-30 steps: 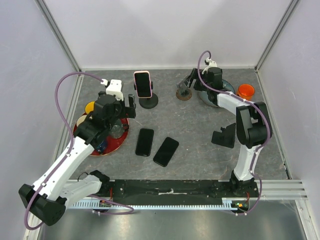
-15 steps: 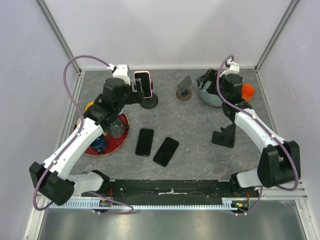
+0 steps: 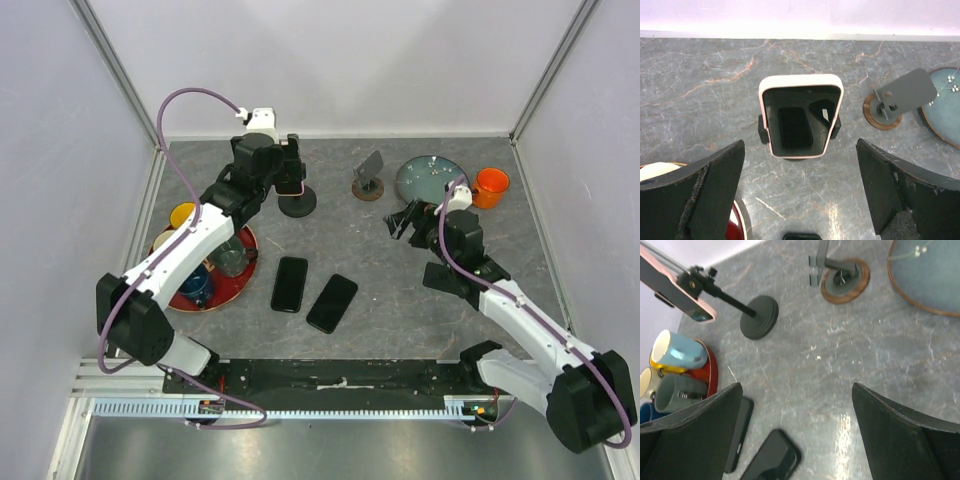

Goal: Remove the phone from the phone stand

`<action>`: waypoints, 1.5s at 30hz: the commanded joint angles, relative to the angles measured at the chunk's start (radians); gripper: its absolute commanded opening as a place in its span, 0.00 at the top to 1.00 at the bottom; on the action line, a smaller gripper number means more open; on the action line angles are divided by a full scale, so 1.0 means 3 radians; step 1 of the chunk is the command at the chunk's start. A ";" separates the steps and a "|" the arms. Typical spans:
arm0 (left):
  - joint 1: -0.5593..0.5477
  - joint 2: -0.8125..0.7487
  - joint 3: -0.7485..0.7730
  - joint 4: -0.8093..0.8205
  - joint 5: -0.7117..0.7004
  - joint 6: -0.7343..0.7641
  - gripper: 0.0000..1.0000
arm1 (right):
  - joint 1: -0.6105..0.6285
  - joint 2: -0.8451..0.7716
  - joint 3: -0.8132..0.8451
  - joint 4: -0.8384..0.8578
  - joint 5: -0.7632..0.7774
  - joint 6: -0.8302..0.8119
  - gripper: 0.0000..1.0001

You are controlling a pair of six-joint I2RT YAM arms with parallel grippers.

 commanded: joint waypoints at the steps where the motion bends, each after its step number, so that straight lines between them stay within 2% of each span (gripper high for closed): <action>1: 0.0021 0.0141 0.0220 0.0470 -0.0279 0.0027 0.00 | 0.0054 -0.0283 -0.0239 -0.0007 -0.0135 0.0098 0.02; 13: 0.0021 0.0683 0.0598 0.0512 -0.0402 0.0144 0.00 | 0.0060 -0.0509 -0.0276 -0.0171 -0.0218 -0.0091 0.02; 20: 0.0057 0.0821 0.0578 0.0511 -0.0540 0.0083 0.00 | 0.0065 -0.0489 -0.0271 -0.0166 -0.0279 -0.0137 0.02; 33: 0.0093 0.0939 0.0568 0.0440 -0.0371 -0.0065 0.02 | 0.0060 -0.0422 -0.0281 -0.0135 -0.0335 -0.0168 0.02; 39: 0.0093 0.0939 0.0552 0.0409 -0.0213 -0.0116 0.09 | 0.0060 -0.0417 -0.0291 -0.0125 -0.0346 -0.0178 0.02; 45: 0.0088 0.0888 0.0511 0.0409 -0.0003 -0.0137 0.23 | 0.0060 -0.0437 -0.0296 -0.0130 -0.0346 -0.0188 0.02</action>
